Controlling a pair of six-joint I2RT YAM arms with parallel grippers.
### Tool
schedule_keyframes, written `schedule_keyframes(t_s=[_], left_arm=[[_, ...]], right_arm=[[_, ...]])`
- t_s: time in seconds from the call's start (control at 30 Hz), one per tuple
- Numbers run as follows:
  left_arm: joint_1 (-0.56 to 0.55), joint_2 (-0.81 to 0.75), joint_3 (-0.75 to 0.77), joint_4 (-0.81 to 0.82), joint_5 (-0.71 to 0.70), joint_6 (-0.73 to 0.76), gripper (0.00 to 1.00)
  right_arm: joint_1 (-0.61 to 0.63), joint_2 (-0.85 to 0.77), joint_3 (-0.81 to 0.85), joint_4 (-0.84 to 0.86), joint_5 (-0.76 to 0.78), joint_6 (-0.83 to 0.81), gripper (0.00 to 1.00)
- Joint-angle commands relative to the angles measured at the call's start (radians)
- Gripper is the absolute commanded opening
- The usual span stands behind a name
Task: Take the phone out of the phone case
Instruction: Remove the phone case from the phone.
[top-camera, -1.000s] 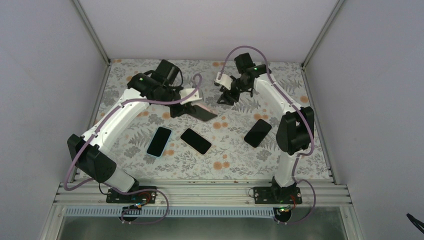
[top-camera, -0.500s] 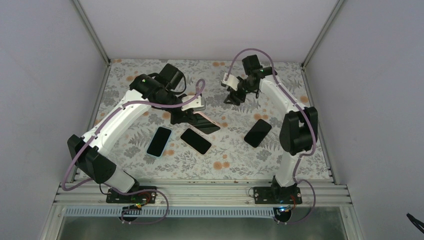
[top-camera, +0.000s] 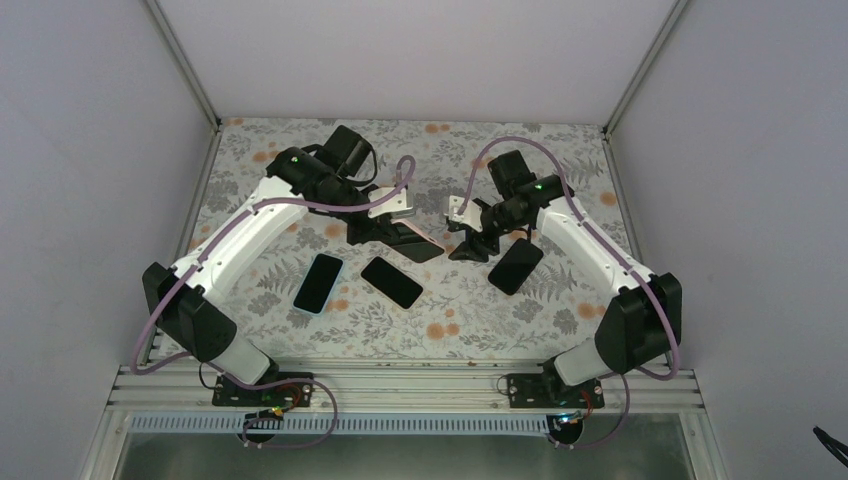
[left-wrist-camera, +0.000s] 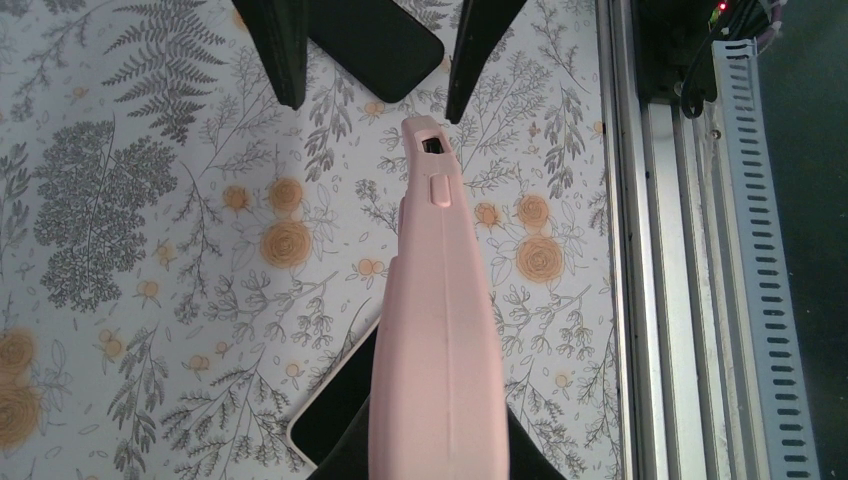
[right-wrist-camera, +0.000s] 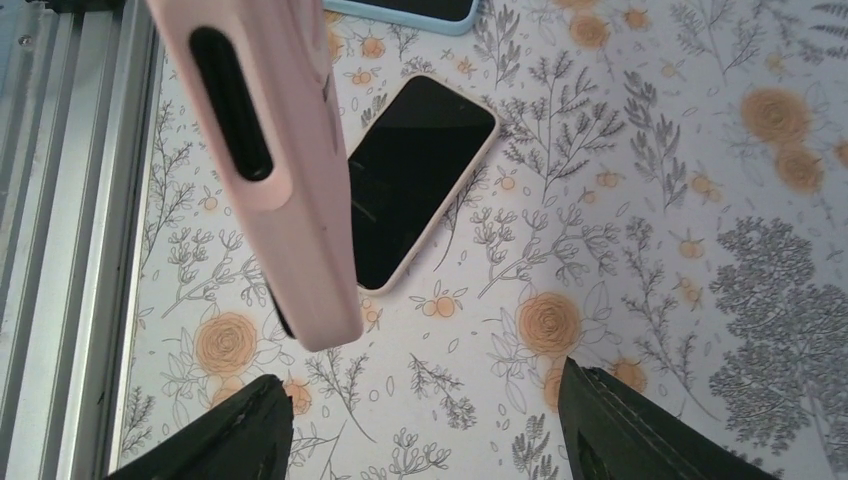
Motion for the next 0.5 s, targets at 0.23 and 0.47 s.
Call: schedule_keyframes(t_s=[0.23,0.47], left_arm=[[0.001,-0.001,0.023,0.046,0.042,-0.008,0.02],[0.001,-0.002,0.016,0.046,0.048,-0.012,0.02]], right_arm=[[0.004,-0.021,-0.034,0.048,-0.062,0.013,0.67],[0.004,0.002,0.001,0.065,-0.074,0.025,0.65]])
